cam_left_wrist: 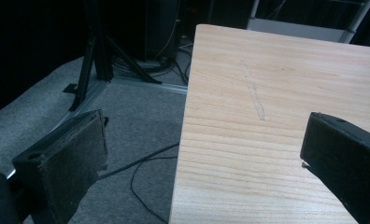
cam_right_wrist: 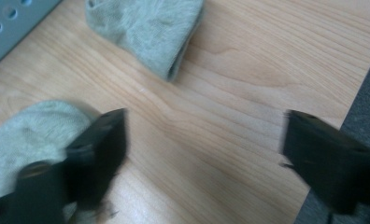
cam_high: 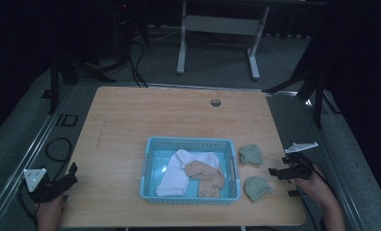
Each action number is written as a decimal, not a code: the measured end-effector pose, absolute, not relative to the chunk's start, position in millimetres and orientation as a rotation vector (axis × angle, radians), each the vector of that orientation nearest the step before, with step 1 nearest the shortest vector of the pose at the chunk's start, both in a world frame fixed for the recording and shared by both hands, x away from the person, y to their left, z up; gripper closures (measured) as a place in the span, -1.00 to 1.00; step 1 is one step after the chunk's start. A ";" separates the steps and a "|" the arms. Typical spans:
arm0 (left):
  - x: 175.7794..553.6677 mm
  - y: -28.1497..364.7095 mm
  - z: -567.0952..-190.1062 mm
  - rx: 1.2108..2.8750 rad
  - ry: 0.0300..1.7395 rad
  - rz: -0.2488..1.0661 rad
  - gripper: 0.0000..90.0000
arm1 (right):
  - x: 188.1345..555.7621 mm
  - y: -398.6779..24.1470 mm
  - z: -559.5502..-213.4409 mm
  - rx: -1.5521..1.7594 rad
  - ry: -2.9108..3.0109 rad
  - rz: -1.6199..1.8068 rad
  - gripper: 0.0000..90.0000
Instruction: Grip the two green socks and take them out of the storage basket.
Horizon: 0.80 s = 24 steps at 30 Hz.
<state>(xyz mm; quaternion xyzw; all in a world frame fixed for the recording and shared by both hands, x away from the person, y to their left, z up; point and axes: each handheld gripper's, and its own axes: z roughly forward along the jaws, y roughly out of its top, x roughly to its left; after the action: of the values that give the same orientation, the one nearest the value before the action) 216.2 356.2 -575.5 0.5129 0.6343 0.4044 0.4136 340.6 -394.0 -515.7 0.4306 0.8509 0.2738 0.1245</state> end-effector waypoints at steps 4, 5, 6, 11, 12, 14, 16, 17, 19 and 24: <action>215.9 356.2 -575.5 1.289 1.593 1.017 -0.98 | 332.1 -401.9 -527.6 1.305 2.312 0.886 -0.75; 215.9 356.2 -575.5 1.289 1.593 1.017 -0.98 | 332.1 -401.9 -527.6 1.305 2.312 0.886 -0.75; 216.0 356.2 -575.5 1.290 1.592 1.017 -0.98 | 330.4 -403.8 -532.1 1.338 2.262 0.918 -0.76; 215.8 356.2 -575.5 1.290 1.592 1.018 -0.98 | 326.9 -405.9 -538.2 1.383 2.146 0.928 -0.76; 216.0 356.2 -575.5 1.290 1.592 1.017 -0.98 | 323.2 -406.9 -544.0 1.415 2.060 0.930 -0.76; 215.8 356.2 -575.5 1.290 1.592 1.018 -0.98 | 320.2 -407.2 -547.3 1.423 1.994 0.945 -0.76; 215.8 356.2 -575.5 1.290 1.592 1.018 -0.98 | 318.5 -407.0 -548.5 1.424 1.971 0.945 -0.76; 215.8 356.2 -575.5 1.290 1.592 1.018 -0.98 | 317.0 -406.9 -549.5 1.425 1.945 0.945 -0.76; 215.8 356.2 -575.4 1.292 1.591 1.018 -0.98 | 314.1 -406.7 -552.4 1.439 1.903 0.968 -0.76; 215.7 356.3 -575.5 1.290 1.589 1.017 -0.98 | 306.0 -405.7 -558.4 1.416 1.795 0.945 -0.76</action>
<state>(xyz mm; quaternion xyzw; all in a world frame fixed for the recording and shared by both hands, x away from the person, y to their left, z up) 215.7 356.3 -575.5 0.5134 0.6326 0.4048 0.4151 306.0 -405.7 -558.4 0.5409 0.6855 0.3610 0.3274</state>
